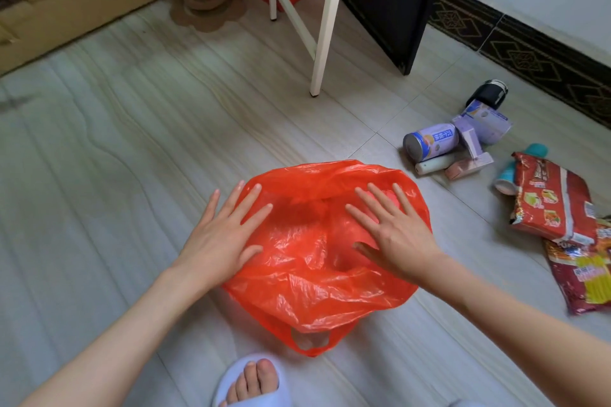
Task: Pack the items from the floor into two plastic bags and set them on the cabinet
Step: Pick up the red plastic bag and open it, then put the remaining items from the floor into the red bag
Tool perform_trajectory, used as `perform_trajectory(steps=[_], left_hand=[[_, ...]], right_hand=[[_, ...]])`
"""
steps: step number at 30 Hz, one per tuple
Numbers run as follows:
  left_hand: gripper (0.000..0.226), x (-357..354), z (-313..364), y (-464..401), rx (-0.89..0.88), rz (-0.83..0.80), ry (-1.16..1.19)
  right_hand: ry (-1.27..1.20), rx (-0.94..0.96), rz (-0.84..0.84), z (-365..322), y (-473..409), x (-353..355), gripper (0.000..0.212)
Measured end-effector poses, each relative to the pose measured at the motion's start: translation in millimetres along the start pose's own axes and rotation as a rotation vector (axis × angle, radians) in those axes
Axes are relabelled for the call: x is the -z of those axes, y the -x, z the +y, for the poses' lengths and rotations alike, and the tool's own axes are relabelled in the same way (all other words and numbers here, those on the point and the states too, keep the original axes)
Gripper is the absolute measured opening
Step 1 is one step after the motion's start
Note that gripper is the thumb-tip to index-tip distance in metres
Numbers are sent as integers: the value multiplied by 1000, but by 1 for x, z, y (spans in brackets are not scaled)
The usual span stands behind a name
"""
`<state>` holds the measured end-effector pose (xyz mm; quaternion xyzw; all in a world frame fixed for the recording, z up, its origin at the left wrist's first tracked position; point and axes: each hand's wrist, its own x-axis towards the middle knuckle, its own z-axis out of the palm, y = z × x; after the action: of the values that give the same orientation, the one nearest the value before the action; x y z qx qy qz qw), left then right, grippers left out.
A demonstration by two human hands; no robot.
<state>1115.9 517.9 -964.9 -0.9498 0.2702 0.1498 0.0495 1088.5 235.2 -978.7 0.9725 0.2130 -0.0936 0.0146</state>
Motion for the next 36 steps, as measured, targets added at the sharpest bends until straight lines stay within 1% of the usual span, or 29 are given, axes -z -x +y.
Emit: perform_trajectory(steps=[1, 2, 4, 5, 7, 9, 11, 14, 17, 22, 25, 28, 30, 32, 34, 36], left_hand=[[71, 0, 5, -1, -37, 43, 45], [69, -1, 10, -2, -74, 68, 76], [72, -3, 19, -5, -106, 64, 90], [78, -6, 22, -7, -94, 44, 72], [94, -13, 22, -9, -40, -5, -8], [105, -19, 16, -10, 24, -37, -82], [110, -23, 10, -12, 73, -54, -128], [112, -20, 7, -16, 114, -64, -175], [105, -10, 14, -21, 111, -11, -138], [84, 22, 47, -24, -73, 120, 11], [78, 44, 75, -24, -165, 171, 0], [74, 73, 108, -29, -323, 197, -126], [71, 92, 134, -36, -460, 214, -229], [70, 104, 162, -45, -547, 243, -271], [69, 110, 193, -57, -560, 254, -252], [69, 104, 224, -71, -520, 201, -182]], right_hand=[[-80, 6, 46, -7, 2, 0, 65], [-171, -14, 5, -13, 4, -1, 65], [-323, -97, -164, -26, 5, -10, 68], [-344, -125, -244, -31, 4, -17, 69], [-300, -124, -398, -40, 2, -34, 72], [-207, -118, -528, -43, 2, -50, 75], [-153, -165, -582, -41, 5, -62, 78], [-169, -190, -554, -41, 7, -69, 82], [-205, -126, -451, -42, 5, -58, 77], [-229, 8, -194, -21, 24, -8, 63], [-216, -27, -54, 8, 59, 25, 63], [-193, -169, 31, 41, 110, 44, 64], [-192, -312, 35, 61, 149, 44, 64], [-204, -460, 32, 82, 187, 36, 65], [-221, -606, 36, 102, 219, 24, 67], [-265, -747, 53, 122, 245, 8, 68]])
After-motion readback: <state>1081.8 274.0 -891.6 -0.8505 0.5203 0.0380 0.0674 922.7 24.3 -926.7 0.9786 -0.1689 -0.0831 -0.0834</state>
